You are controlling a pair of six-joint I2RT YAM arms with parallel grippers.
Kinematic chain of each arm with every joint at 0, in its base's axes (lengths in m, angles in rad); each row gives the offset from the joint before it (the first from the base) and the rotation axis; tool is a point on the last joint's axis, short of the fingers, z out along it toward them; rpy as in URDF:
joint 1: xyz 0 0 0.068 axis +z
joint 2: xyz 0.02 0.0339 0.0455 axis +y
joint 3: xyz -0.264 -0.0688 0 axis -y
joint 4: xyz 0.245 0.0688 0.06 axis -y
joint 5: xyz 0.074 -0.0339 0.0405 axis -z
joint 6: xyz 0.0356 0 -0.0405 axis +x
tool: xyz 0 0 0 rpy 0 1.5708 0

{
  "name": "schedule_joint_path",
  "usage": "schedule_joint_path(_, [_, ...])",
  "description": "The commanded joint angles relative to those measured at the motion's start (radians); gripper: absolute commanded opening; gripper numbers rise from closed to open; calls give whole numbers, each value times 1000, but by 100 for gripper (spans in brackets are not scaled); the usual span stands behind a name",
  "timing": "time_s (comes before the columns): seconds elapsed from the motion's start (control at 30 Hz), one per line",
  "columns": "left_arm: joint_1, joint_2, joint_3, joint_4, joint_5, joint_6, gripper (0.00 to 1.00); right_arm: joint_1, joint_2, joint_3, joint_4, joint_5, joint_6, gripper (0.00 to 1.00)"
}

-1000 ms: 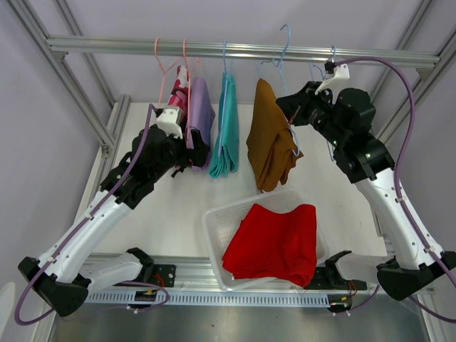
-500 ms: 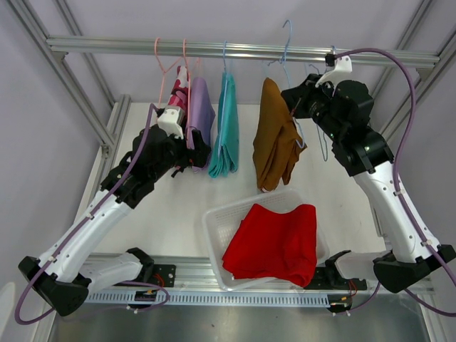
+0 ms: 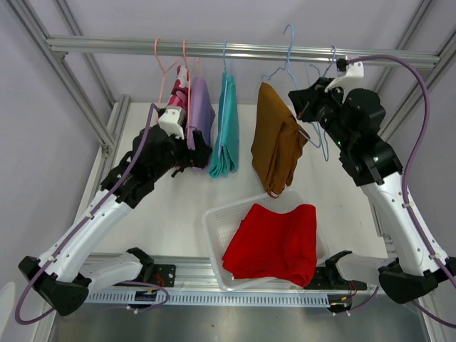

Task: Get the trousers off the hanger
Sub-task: Pick up the hanger from the clothesline.

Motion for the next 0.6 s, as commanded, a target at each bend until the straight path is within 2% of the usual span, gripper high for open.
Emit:
schedule_joint_path(0.0, [-4, 8, 43, 9, 46, 17, 99, 0, -137, -99, 258, 15, 22, 0])
schedule_joint_path(0.17, [-73, 11, 46, 1, -3, 47, 99, 44, -217, -242, 264, 90, 22, 0])
schedule_joint_path(0.33, [-170, 8, 37, -5, -120, 77, 99, 147, -230, -295, 237, 303, -24, 0])
schedule_joint_path(0.47, [-245, 14, 37, -2, -192, 96, 99, 298, -197, -287, 243, 584, -85, 0])
schedule_joint_path(0.5, [-265, 22, 33, 1, -213, 100, 99, 364, -193, -289, 258, 629, -99, 0])
schedule_joint_path(0.57, [-325, 26, 23, 10, -267, 112, 100, 415, -173, -290, 270, 740, -124, 0])
